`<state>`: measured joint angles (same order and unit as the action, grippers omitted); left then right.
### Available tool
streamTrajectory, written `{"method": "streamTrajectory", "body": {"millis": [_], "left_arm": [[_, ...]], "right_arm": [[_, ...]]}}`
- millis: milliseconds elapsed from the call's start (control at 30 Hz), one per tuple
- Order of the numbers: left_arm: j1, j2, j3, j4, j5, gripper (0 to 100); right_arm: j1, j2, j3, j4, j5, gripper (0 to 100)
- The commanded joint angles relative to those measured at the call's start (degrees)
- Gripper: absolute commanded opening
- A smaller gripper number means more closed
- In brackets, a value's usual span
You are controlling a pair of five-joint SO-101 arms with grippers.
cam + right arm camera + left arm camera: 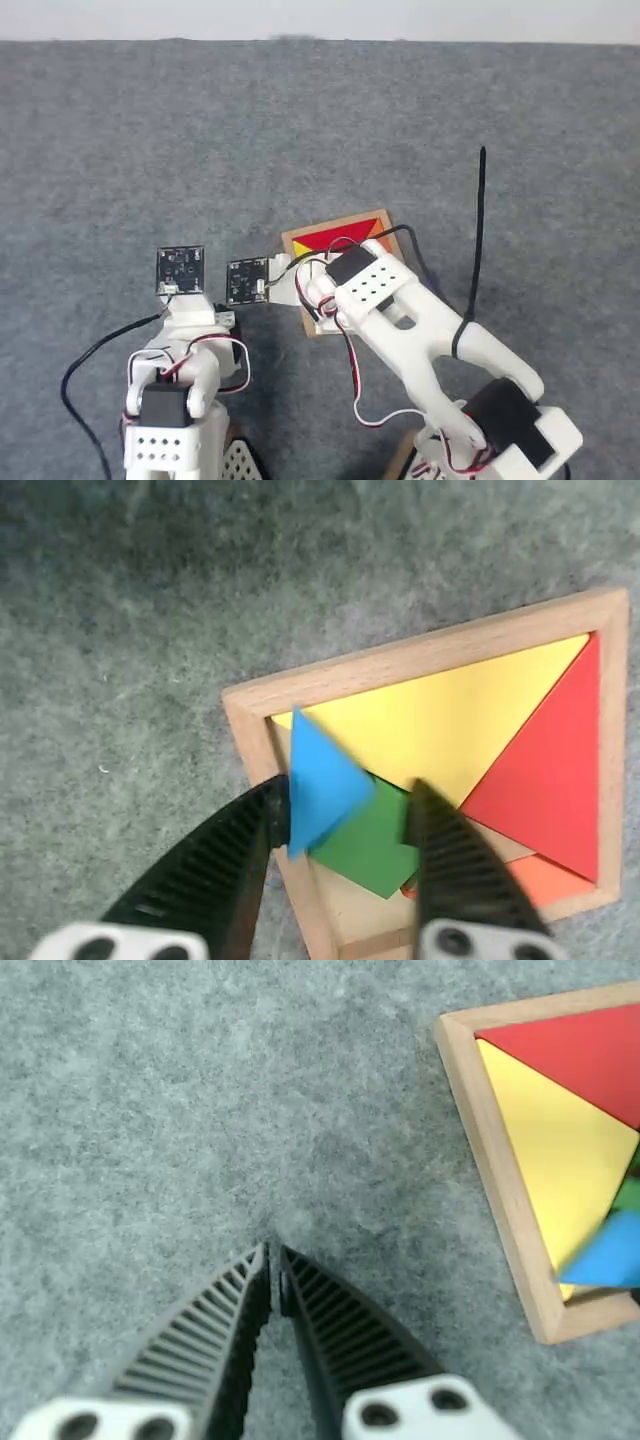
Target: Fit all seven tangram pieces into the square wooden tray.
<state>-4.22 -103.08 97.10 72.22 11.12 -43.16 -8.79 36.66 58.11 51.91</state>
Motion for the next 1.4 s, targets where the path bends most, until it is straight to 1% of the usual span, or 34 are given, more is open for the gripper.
{"method": "streamTrajectory", "body": {"millis": [0, 467, 533, 667, 767, 933, 1033, 1200, 1233, 1267, 1300, 1333, 1367], "left_arm": [[-0.35, -1.14, -0.66, 0.09, -0.62, 1], [-0.35, -1.14, -0.66, 0.09, -0.62, 1], [-0.35, -1.14, -0.66, 0.09, -0.62, 1], [-0.35, -1.14, -0.66, 0.09, -0.62, 1], [-0.35, -1.14, -0.66, 0.09, -0.62, 1], [-0.35, -1.14, -0.66, 0.09, -0.62, 1], [-0.35, -1.14, -0.66, 0.09, -0.62, 1], [-0.35, -1.14, -0.66, 0.09, -0.62, 1], [-0.35, -1.14, -0.66, 0.09, -0.62, 1], [-0.35, -1.14, -0.66, 0.09, -0.62, 1], [-0.35, -1.14, -0.66, 0.09, -0.62, 1], [-0.35, -1.14, -0.66, 0.09, -0.62, 1], [-0.35, -1.14, -0.66, 0.09, -0.62, 1]], "right_arm": [[-0.31, -3.12, -0.26, 0.48, -0.79, 23.0], [0.48, -3.12, -0.26, 0.66, -1.23, 23.1], [2.15, -3.21, 0.00, 0.22, -3.69, 23.1], [6.64, -3.21, 0.00, 0.13, -10.02, 23.1], [9.19, -3.21, 0.18, -1.10, -16.09, 23.1], [11.21, -3.21, 0.97, -5.05, -27.60, 23.1], [11.30, -3.21, 0.97, -6.37, -36.66, 23.1], [11.30, -3.21, 0.62, -6.46, -56.00, 23.1], [11.21, -3.21, 0.62, -6.37, -58.20, 23.1], [11.12, -3.21, 0.62, -6.02, -57.76, 23.1], [11.03, -3.21, 0.62, -5.93, -54.33, 23.1], [10.95, -3.21, 0.88, -5.93, -47.91, 23.1], [10.86, -3.21, 1.05, -5.41, -39.56, 23.1]]}}
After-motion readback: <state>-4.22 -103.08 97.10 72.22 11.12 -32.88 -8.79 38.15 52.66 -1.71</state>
